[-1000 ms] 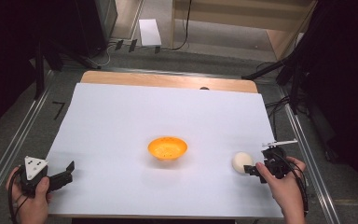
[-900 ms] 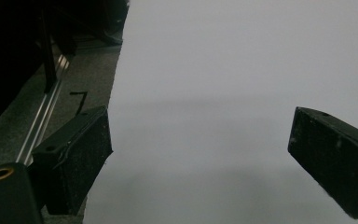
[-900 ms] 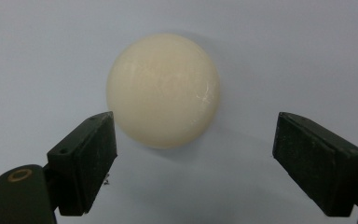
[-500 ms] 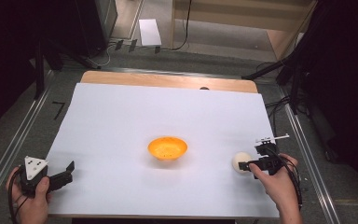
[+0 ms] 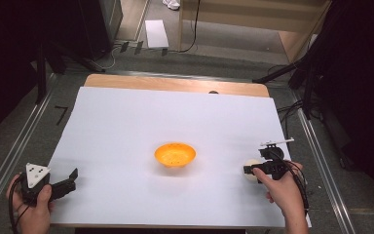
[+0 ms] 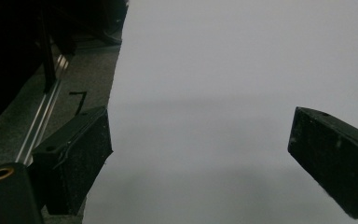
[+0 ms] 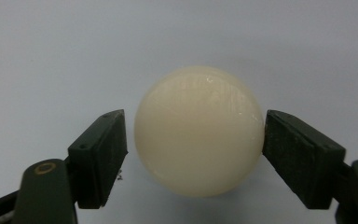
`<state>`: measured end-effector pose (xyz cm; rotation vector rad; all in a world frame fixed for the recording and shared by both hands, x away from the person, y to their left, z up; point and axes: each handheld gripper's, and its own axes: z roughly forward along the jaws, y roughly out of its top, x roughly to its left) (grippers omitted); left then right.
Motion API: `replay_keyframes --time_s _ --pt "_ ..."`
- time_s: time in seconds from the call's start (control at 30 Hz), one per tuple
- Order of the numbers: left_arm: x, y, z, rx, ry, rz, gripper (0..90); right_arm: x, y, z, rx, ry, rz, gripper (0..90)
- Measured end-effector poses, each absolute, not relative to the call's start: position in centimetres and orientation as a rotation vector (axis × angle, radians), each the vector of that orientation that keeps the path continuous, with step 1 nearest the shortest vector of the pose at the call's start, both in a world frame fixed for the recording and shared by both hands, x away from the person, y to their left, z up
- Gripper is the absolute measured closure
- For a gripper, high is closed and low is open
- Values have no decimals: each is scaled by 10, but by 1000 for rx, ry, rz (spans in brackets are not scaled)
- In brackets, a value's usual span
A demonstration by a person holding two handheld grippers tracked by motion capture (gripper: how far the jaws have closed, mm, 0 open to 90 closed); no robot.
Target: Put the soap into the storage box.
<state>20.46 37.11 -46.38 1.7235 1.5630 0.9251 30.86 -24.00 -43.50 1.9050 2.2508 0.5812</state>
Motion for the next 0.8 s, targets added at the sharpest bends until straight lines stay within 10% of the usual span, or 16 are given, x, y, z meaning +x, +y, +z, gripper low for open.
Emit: replay_keyframes --time_s 0.8 --pt "205 371 -464 1726 1565 921 67 318 -236 -441 2008 2226 509 252"
